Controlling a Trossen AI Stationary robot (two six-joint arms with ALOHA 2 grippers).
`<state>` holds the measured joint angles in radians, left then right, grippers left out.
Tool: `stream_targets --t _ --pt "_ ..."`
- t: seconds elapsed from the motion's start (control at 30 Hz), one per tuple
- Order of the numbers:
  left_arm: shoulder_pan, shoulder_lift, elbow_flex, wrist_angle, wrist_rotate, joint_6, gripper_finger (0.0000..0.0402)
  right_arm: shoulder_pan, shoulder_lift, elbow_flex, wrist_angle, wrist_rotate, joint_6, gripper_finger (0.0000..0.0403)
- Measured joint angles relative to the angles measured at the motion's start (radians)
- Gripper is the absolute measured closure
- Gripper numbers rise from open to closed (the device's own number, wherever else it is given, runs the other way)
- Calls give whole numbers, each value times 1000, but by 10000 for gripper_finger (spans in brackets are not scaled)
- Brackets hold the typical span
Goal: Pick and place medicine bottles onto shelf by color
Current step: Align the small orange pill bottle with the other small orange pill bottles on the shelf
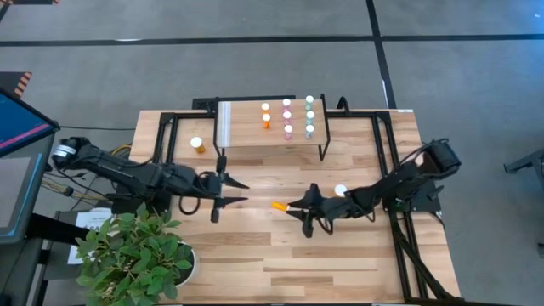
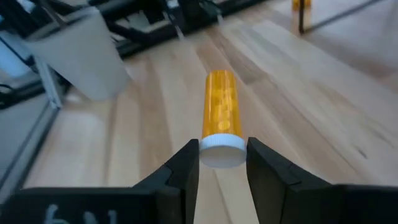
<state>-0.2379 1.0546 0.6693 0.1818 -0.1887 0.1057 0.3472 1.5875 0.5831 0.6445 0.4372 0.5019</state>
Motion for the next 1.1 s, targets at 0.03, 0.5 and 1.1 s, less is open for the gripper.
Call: stream_targets --t 0.03,0.5,1.1 --pt "0 28 15 0 0 7 256 7 -15 0 -1 0 -6 271" --pt "-3 401 279 -181 55 33 198 65 -79 0 -12 0 -16 271" --pt "11 506 352 -230 90 27 204 65 -79 34 -41 -2 -16 270"
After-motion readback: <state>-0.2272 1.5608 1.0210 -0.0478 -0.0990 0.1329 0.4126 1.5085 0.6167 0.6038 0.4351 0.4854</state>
